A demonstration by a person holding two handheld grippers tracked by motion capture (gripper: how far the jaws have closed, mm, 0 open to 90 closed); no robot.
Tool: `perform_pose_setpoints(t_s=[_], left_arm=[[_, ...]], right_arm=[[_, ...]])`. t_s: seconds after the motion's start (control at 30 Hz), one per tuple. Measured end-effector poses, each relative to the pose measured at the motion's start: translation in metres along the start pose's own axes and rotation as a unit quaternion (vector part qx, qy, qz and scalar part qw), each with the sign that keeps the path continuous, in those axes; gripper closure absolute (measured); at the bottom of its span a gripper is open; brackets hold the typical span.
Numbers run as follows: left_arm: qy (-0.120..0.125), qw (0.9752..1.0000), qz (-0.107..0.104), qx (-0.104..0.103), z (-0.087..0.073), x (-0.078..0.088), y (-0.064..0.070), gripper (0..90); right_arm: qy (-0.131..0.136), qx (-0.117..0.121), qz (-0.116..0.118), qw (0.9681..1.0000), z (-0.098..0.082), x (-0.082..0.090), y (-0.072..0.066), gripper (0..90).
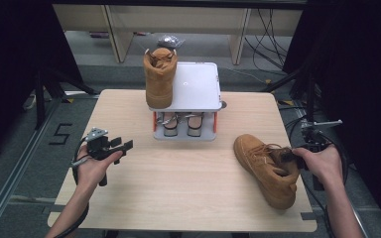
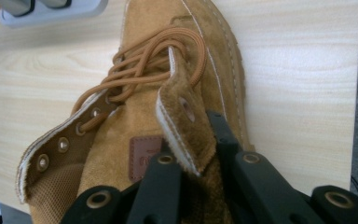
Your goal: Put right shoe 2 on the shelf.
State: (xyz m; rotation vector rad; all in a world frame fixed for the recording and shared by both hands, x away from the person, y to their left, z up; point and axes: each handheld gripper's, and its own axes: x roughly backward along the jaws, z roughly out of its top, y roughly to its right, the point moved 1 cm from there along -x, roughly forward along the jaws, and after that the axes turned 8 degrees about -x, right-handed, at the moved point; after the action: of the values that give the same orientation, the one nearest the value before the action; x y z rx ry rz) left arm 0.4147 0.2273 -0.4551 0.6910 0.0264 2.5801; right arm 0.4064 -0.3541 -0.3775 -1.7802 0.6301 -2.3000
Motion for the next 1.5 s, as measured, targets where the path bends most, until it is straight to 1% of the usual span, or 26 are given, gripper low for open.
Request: perform_pose_setpoints(t_s=[0.07, 0.13, 0.17, 0.2, 0.23, 0.27, 0.37, 0.47, 0.57, 0.6, 0.67, 0.77, 0.8, 0.83, 0.87, 0.97, 1.0, 1.03, 1.13, 1.17, 1.2, 1.27, 1.37, 1.4, 1.43, 1.5], left_arm=[[0.003, 1.0000, 0.000, 0.001, -0.001, 0.001, -0.001, 45.6], [0.005, 1.0000, 0.001, 0.005, -0.003, 0.001, -0.001, 45.6], [0.005, 1.0000, 0.001, 0.006, -0.004, 0.002, -0.001, 45.6], [0.004, 1.0000, 0.002, 0.006, -0.006, 0.002, -0.002, 45.6], [0.005, 0.9999, 0.002, 0.009, -0.007, 0.002, -0.003, 45.6], [0.005, 0.9999, 0.002, 0.010, -0.009, 0.002, -0.003, 45.6], [0.005, 0.9999, 0.002, 0.016, -0.013, 0.002, -0.005, 45.6], [0.006, 0.9998, 0.004, 0.019, -0.017, 0.002, -0.006, 45.6], [0.007, 0.9997, 0.005, 0.023, -0.019, 0.003, -0.007, 45.6], [0.010, 0.9996, 0.006, 0.024, -0.020, 0.002, -0.007, 45.6], [0.012, 0.9996, 0.007, 0.025, -0.022, 0.003, -0.008, 45.6], [0.010, 0.9996, 0.009, 0.025, -0.024, 0.003, -0.007, 45.5], [0.010, 0.9996, 0.008, 0.024, -0.024, 0.003, -0.007, 45.5], [0.010, 0.9996, 0.008, 0.025, -0.025, 0.002, -0.007, 45.5], [0.009, 0.9996, 0.008, 0.025, -0.026, 0.002, -0.007, 45.5], [0.007, 0.9996, 0.007, 0.026, -0.028, 0.001, -0.006, 45.5], [0.007, 0.9996, 0.008, 0.026, -0.028, 0.001, -0.006, 45.5], [0.007, 0.9996, 0.008, 0.027, -0.028, 0.001, -0.006, 45.5], [0.008, 0.9996, 0.005, 0.027, -0.029, 0.000, -0.006, 45.5], [0.008, 0.9996, 0.005, 0.027, -0.029, 0.000, -0.006, 45.5], [0.008, 0.9996, 0.005, 0.027, -0.029, 0.000, -0.006, 45.5], [0.008, 0.9996, 0.005, 0.027, -0.029, 0.000, -0.006, 45.5], [0.007, 0.9996, 0.008, 0.028, -0.030, 0.001, -0.006, 45.5], [0.008, 0.9995, 0.007, 0.028, -0.030, 0.001, -0.007, 45.5], [0.006, 0.9995, 0.010, 0.029, -0.030, 0.001, -0.006, 45.5], [0.006, 0.9995, 0.010, 0.029, -0.030, 0.001, -0.006, 45.5]], right_arm=[[0.016, 0.012, -0.010, 0.9998, 0.002, 0.001, 0.001, 85.0], [0.014, -0.008, 0.003, 0.9999, 0.004, 0.002, -0.001, 85.0], [0.022, 0.000, 0.001, 0.9998, 0.005, 0.003, 0.000, 85.0], [0.024, -0.017, 0.010, 0.9995, 0.006, 0.003, -0.002, 85.0], [0.017, -0.006, 0.006, 0.9998, 0.007, 0.004, 0.000, 85.1], [0.037, -0.014, 0.014, 0.9991, 0.008, 0.004, -0.001, 85.1], [0.034, -0.030, 0.026, 0.9986, 0.012, 0.007, -0.003, 85.1], [0.044, -0.018, 0.028, 0.9985, 0.016, 0.010, -0.003, 85.1], [0.053, -0.037, 0.035, 0.9973, 0.019, 0.010, -0.007, 85.1], [0.053, -0.023, 0.028, 0.9979, 0.021, 0.011, -0.006, 85.0], [0.053, -0.041, 0.032, 0.9972, 0.023, 0.011, -0.009, 85.1], [0.060, -0.031, 0.032, 0.9972, 0.026, 0.009, -0.010, 85.0], [0.061, -0.051, 0.038, 0.9961, 0.026, 0.009, -0.013, 85.0], [0.070, -0.026, 0.034, 0.9967, 0.028, 0.008, -0.010, 85.1], [0.060, -0.046, 0.037, 0.9965, 0.029, 0.008, -0.013, 85.1], [0.065, -0.041, 0.041, 0.9963, 0.032, 0.007, -0.013, 85.1], [0.071, -0.022, 0.043, 0.9963, 0.033, 0.005, -0.011, 85.1], [0.064, -0.050, 0.041, 0.9958, 0.034, 0.007, -0.016, 85.0], [0.069, -0.046, 0.048, 0.9954, 0.037, 0.007, -0.018, 85.1], [0.084, -0.031, 0.041, 0.9951, 0.038, 0.005, -0.016, 85.1], [0.080, -0.049, 0.043, 0.9947, 0.039, 0.006, -0.020, 85.0], [0.082, -0.032, 0.045, 0.9951, 0.041, 0.006, -0.020, 85.0], [0.081, -0.041, 0.051, 0.9946, 0.044, 0.007, -0.024, 85.0], [0.089, -0.012, 0.049, 0.9947, 0.046, 0.006, -0.020, 85.1], [0.081, -0.043, 0.054, 0.9944, 0.046, 0.007, -0.025, 85.1], [0.084, -0.044, 0.049, 0.9943, 0.048, 0.008, -0.028, 85.1]])
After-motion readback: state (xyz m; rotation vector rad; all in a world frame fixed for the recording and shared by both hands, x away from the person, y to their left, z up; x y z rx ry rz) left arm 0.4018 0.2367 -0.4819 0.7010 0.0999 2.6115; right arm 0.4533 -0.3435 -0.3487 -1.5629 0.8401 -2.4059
